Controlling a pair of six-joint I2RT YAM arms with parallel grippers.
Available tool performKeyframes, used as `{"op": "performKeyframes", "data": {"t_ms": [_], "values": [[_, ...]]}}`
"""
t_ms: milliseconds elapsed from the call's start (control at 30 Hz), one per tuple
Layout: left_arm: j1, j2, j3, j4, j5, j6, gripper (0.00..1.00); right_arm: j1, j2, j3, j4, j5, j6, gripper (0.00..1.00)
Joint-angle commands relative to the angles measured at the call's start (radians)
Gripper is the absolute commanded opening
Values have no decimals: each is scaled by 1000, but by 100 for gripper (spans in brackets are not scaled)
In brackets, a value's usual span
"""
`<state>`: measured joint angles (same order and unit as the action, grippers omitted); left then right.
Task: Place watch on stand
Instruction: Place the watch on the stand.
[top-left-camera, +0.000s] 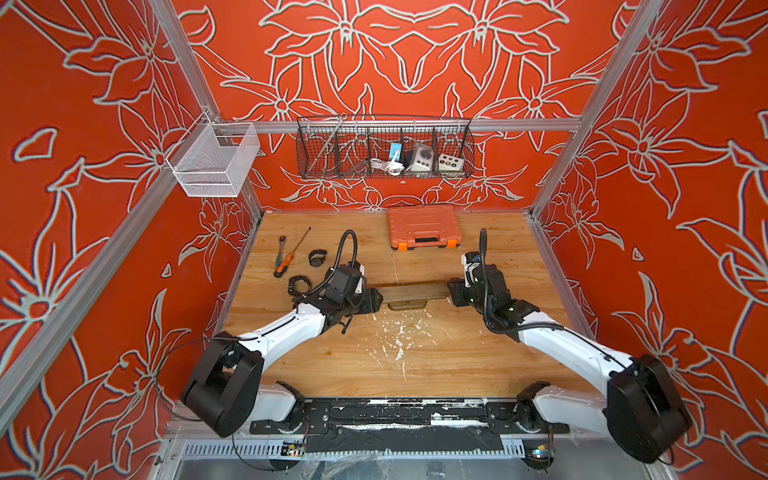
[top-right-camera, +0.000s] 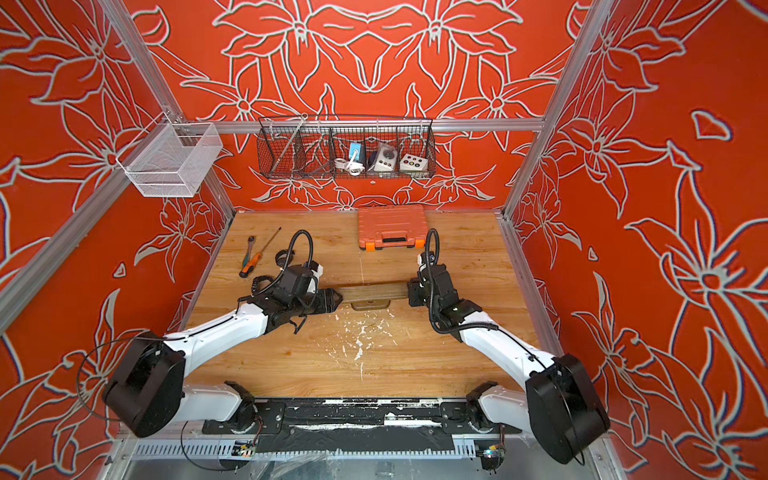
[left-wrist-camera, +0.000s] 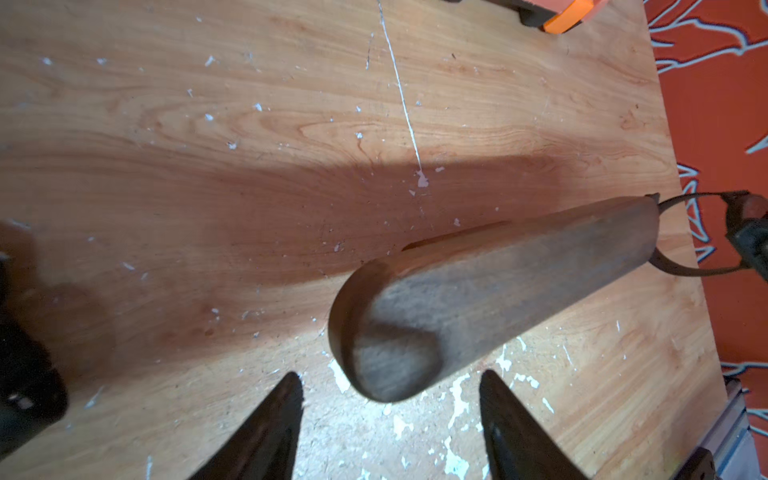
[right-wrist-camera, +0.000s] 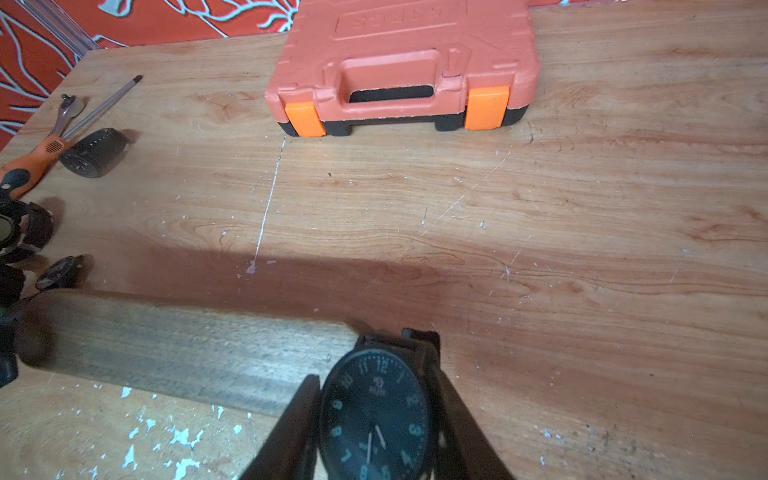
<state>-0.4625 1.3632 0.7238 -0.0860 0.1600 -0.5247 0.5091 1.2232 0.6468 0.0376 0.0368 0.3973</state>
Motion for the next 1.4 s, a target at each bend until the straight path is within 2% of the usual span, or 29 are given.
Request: {"op": "performKeyframes", "data": {"t_ms": [0, 300, 700, 1367], "values": [[7, 10, 21, 46, 23, -25, 64, -7, 32, -15, 75, -29, -15, 41], [7, 62, 43, 83, 65, -13, 58, -6, 91, -17, 126, -92, 3, 40], [4, 94, 62, 99, 94, -19, 51, 18, 107, -38, 166, -109, 26, 40], [-22, 98, 58, 105, 84, -26, 50, 200, 219, 11, 246, -42, 76, 41]]}}
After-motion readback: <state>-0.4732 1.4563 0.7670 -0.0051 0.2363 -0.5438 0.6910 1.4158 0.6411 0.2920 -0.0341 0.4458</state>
